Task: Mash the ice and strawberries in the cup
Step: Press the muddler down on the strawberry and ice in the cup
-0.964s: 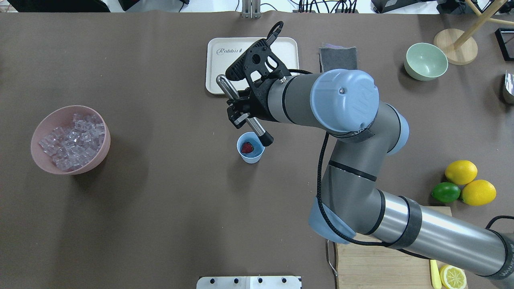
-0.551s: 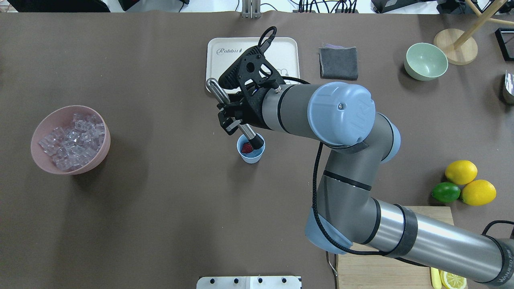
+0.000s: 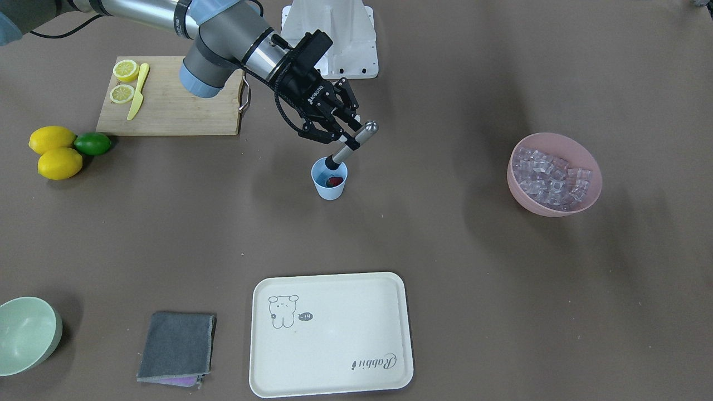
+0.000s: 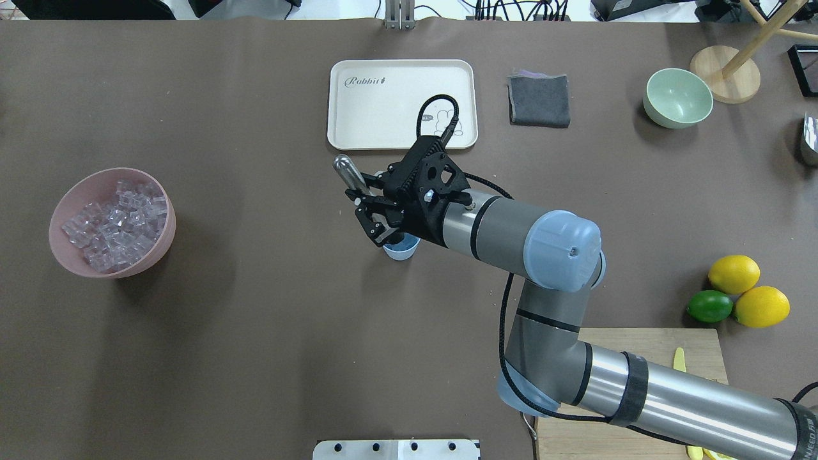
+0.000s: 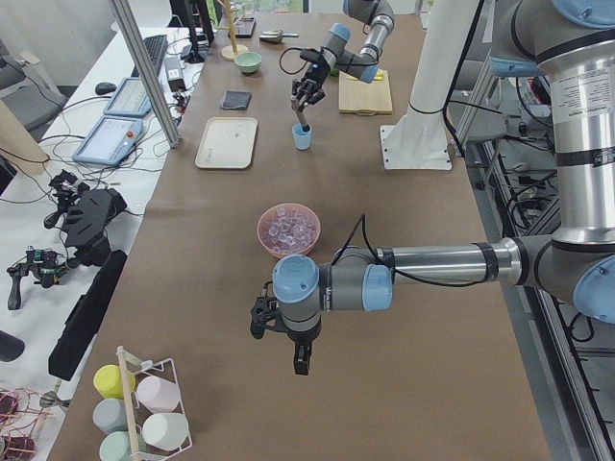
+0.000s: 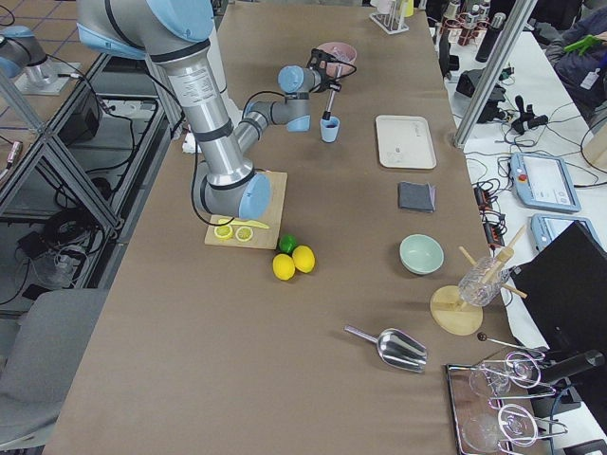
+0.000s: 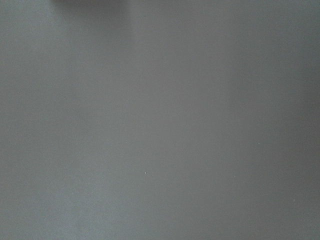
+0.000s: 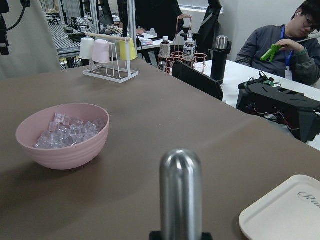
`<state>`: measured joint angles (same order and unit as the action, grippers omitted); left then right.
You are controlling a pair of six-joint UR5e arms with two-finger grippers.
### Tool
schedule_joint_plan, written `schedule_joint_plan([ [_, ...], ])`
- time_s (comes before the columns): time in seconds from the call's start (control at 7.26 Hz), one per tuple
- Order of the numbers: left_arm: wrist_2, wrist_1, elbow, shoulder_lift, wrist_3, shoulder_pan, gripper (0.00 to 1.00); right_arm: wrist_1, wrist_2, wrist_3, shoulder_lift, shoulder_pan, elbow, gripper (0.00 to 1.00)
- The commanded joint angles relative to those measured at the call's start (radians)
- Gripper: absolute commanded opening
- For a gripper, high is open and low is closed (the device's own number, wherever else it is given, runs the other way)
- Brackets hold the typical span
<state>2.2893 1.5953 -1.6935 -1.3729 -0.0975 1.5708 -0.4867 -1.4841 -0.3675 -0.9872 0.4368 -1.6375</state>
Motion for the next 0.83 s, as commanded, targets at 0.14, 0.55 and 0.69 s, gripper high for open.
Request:
schedule_joint_plan([
  [0.14,-0.001,-0.002,0.002,0.000,0.001,0.000,0.99,0.093,-0.007,0.010,-0.023,0.002,0.050,0.00],
  [0.55,-0.001,0.000,0.002,0.000,0.001,0.000,0.99,0.177,-0.005,0.012,-0.031,-0.007,0.120,0.00],
  [0.69,-0.001,0.000,0.002,0.000,0.001,0.000,0.99,0.204,-0.004,0.013,-0.025,-0.007,0.131,0.00],
])
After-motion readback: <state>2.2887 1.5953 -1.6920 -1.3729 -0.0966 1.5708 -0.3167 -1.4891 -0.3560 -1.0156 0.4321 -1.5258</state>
